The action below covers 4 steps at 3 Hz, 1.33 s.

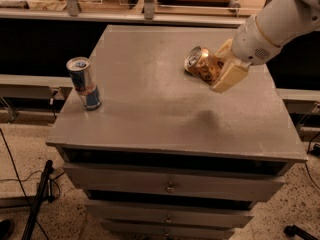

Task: Knock orange can over

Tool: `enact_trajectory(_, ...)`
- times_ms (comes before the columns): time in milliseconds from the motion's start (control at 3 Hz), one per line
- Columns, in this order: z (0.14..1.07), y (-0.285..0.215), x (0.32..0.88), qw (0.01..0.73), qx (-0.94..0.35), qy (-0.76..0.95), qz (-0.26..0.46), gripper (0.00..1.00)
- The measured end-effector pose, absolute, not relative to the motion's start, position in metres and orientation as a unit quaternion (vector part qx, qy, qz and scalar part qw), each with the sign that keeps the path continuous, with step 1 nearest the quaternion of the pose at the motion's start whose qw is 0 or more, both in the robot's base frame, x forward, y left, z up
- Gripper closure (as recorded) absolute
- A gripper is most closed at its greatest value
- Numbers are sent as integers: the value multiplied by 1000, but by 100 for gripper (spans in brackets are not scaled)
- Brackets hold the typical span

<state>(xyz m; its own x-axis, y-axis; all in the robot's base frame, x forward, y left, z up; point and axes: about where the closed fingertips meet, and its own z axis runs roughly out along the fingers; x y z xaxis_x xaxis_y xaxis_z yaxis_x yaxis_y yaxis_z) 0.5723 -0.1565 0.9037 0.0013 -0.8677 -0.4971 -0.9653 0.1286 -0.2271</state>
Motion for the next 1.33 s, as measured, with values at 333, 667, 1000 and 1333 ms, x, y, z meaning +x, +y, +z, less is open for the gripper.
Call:
enact_trajectory(333,895,-151,570,228,-676,699,38,50)
enact_trajectory(667,878,-145,567,182,-697,693,-8,26)
enact_trajectory(1000,859,-144,564,141,-708,691,-35,3)
enact_trajectory(1333,845,-144,561,112,-716,688,-43,0)
